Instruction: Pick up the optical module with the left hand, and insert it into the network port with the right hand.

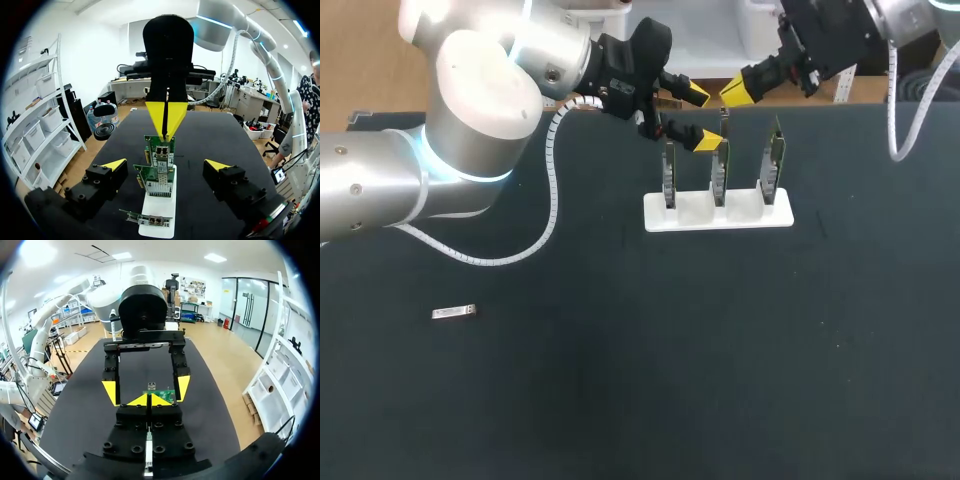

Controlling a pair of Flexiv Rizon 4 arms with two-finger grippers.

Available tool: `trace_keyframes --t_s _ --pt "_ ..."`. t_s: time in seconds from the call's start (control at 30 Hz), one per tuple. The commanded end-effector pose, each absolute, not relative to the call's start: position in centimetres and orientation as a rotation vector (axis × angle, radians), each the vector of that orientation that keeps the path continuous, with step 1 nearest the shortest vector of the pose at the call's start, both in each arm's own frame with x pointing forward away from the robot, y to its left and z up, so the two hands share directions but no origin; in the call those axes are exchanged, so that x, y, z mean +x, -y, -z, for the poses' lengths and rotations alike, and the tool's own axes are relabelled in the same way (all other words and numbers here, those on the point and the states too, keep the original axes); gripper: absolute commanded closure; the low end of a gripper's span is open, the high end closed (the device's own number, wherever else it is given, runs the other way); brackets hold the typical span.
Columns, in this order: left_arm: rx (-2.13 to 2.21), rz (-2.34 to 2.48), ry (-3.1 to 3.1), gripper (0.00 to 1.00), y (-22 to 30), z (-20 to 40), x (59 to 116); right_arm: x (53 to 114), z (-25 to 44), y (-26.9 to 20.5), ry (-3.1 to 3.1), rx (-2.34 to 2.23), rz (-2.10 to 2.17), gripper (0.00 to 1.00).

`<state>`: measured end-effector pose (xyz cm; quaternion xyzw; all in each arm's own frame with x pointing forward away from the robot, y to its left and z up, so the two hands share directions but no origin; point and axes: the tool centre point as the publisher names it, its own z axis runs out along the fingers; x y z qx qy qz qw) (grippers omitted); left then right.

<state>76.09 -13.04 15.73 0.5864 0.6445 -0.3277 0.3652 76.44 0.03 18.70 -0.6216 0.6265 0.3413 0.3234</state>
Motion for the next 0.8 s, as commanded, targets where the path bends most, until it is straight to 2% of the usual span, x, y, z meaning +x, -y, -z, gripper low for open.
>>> trace_keyframes --t_s 0.03,0.8 --pt "1.512 0.843 -1.661 0.0 13.1 -15.8 76.3 77.2 -18.4 -0.3 -1.644 -1.638 -0.913 1.0" --pt "1.512 0.843 -1.661 0.0 13.1 -15.8 76.3 77.5 -17.2 -0.4 -1.677 -1.637 -0.941 1.0"
